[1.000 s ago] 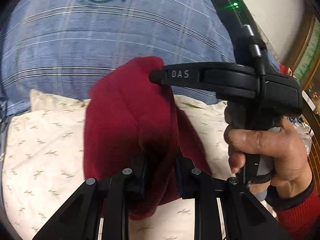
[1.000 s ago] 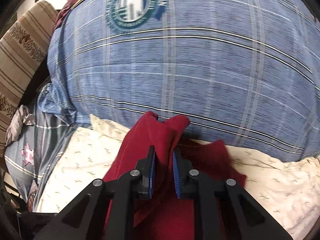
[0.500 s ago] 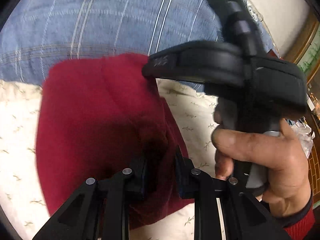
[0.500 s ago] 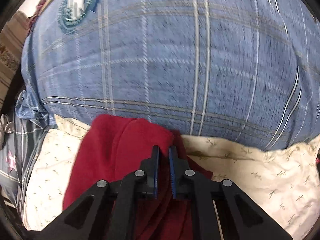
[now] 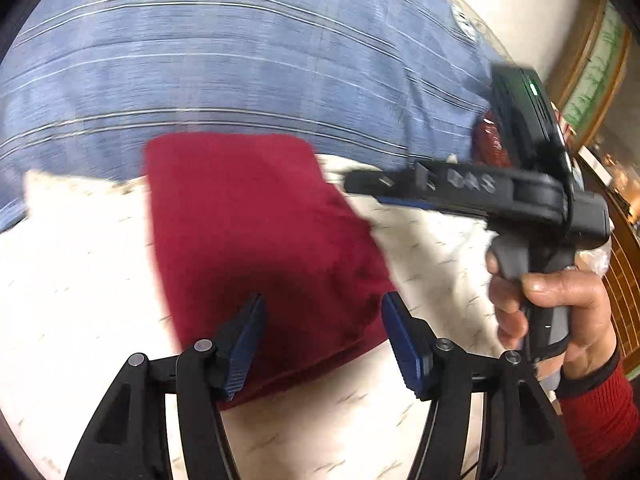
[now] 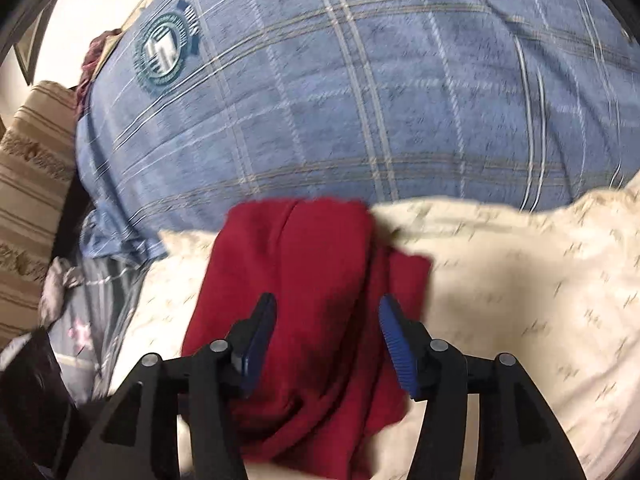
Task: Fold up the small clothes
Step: 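Lay the folded sweater on the sheet and open both grippers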
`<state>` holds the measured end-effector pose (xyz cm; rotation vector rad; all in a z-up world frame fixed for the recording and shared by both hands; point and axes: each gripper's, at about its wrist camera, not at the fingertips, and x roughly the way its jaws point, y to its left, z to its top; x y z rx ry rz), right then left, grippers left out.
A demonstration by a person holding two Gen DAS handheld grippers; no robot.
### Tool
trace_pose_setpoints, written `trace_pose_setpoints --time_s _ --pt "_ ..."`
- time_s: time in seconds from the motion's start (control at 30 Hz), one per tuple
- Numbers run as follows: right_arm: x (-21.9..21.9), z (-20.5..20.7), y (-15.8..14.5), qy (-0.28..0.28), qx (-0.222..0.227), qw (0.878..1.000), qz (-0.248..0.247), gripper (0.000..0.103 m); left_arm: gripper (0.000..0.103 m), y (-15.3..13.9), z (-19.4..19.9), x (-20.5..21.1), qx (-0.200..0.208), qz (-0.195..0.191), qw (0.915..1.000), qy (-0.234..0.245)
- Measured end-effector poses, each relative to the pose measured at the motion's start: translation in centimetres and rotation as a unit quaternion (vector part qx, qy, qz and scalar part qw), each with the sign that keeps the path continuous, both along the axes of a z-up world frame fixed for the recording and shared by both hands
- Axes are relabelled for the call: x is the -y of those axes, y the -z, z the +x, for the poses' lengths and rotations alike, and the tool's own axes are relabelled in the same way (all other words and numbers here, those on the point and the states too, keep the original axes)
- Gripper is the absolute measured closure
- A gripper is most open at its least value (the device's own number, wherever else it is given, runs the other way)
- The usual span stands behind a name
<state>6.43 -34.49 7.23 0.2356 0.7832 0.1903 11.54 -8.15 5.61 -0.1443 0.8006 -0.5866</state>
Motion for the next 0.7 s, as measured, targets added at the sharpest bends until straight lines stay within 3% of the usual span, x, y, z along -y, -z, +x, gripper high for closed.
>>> trace_pose_setpoints --time_s 0.23,0.27,0.3,0.37,0.53,0.7 --pt "-1.2 1.3 3.8 -0.002 -0.058 0.998 0.028 0.048 0.043 1.0 -1.1 -2.8 -0.032 0.001 0.9981 -0.053" --pt "-1.2 1.6 4.6 0.002 -0.069 0.997 0.043 0.055 0.043 1.0 -1.3 -2.7 -0.033 0.002 0.998 -0.054" --pt "-1.3 1.6 4.8 0.001 -0.067 0.997 0.047 0.075 0.043 0.8 -1.2 -2.4 -0.032 0.004 0.9981 -0.053" --pt "-1.9 0.9 4.4 -0.008 -0.048 0.998 0.031 0.079 0.043 0.4 -1.9 -2.3 -0.025 0.008 0.9985 -0.047" --pt "-1.8 -1.4 1.7 -0.008 0.004 1.0 -0.02 0.082 0.043 0.7 -2.0 -2.1 -0.021 0.016 0.9986 -0.046" --pt "0.6 -0.6 4.1 0.025 -0.023 0.999 -0.01 0.08 0.043 2.7 -0.7 -1.0 -0.043 0.037 0.9969 -0.053"
